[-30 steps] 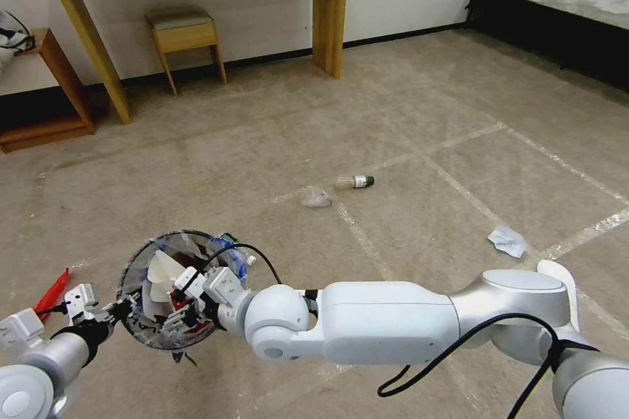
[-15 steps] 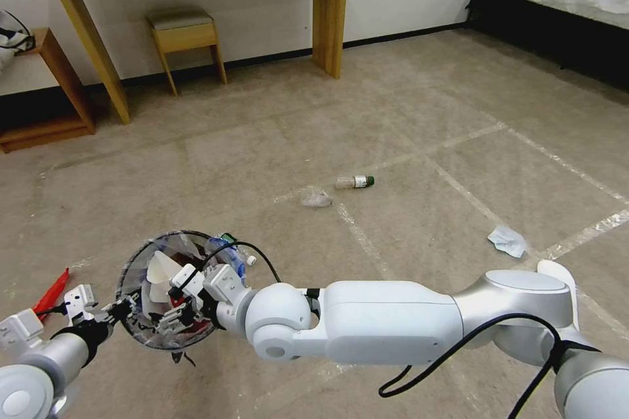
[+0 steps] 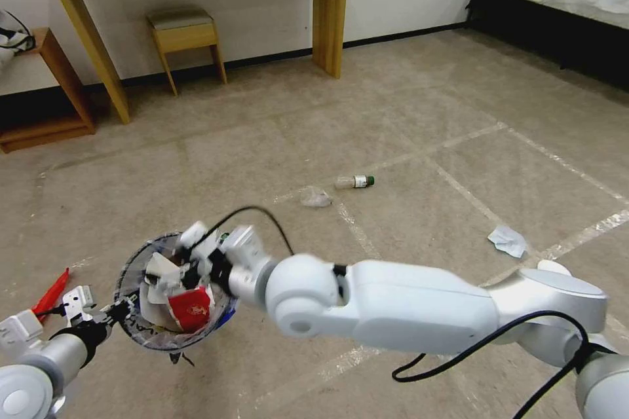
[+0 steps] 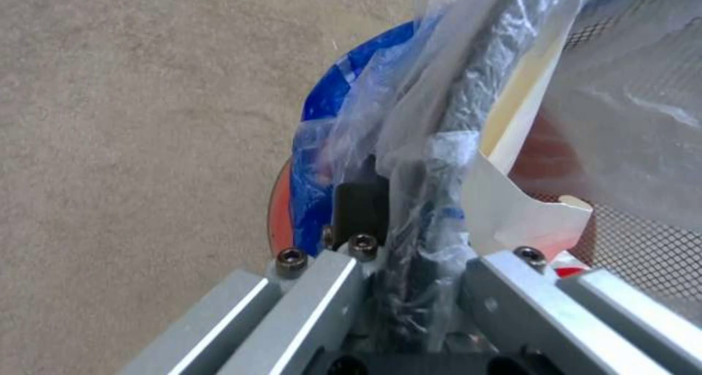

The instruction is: Pick up the trash bin and place the garbage on the floor into it.

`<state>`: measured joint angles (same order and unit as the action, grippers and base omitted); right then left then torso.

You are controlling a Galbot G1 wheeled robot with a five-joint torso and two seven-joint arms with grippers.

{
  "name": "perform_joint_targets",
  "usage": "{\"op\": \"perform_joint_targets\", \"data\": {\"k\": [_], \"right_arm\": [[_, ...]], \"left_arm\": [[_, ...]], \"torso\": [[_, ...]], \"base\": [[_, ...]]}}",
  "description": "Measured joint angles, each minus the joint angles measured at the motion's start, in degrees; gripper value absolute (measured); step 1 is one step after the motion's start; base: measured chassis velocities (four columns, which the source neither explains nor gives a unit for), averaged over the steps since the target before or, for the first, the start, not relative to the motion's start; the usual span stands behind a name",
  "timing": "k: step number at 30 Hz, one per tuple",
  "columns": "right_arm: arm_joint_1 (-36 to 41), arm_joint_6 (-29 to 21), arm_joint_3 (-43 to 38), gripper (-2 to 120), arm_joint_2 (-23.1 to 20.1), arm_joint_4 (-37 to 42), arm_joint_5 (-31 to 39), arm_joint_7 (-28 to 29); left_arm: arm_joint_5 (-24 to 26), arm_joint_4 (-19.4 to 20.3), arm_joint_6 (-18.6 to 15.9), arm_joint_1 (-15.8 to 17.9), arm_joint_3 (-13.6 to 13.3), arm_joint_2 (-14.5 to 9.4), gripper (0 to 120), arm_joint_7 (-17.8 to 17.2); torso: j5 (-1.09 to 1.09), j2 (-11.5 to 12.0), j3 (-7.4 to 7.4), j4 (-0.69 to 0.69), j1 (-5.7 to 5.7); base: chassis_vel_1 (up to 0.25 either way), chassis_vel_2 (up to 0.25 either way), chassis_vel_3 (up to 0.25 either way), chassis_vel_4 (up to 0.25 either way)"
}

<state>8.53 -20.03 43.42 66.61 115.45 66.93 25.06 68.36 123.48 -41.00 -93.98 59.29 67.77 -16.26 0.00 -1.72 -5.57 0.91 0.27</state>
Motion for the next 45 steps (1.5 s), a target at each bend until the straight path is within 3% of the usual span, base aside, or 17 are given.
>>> {"op": "perform_joint_targets", "data": {"k": [10,12,20,31,37,45], "right_arm": [[7.3,5.7,-20.5,99,-8.1,2.3,-1.7,-5.6],[12.3,8.3,-27.7,99,-11.0,2.3,-4.7,-8.5],[22.1,13.1,-39.2,99,-15.0,2.4,-9.1,-9.8],[27.3,16.3,-48.0,99,-15.2,2.3,-13.0,-9.7],[39.4,20.9,-59.6,99,-13.6,0.4,-22.8,-9.8],[48.6,24.2,-67.1,99,-11.8,-1.4,-29.3,-10.3]], "left_arm": [[-0.1,0.6,0.0,-0.8,0.7,-0.2,0,-0.4],[0.3,1.0,0.0,-1.1,1.0,-0.4,0,-0.6],[1.1,1.7,-0.1,-1.8,1.5,-0.6,0,-1.3],[0.6,3.0,-0.2,-3.7,2.9,0.8,0,-1.4],[-0.2,2.9,-0.1,-4.2,3.4,1.8,0,-1.3],[-0.2,3.1,-0.1,-4.3,3.8,2.6,0,-0.7]], "torso": [[0.01,0.0,0.0,0.01,0.0],[0.02,0.0,0.0,0.03,0.0],[0.01,0.0,0.0,0.02,0.0],[0.0,0.0,0.0,0.0,0.0],[0.02,0.0,0.0,0.01,0.0],[0.0,0.0,0.0,0.02,0.0]], "base": [[0.0,0.0,0.0,0.0],[0.0,0.0,0.0,0.0],[0.0,0.0,0.0,0.0],[0.0,0.0,0.0,0.0],[0.0,0.0,0.0,0.0],[0.0,0.0,0.0,0.0]]}}
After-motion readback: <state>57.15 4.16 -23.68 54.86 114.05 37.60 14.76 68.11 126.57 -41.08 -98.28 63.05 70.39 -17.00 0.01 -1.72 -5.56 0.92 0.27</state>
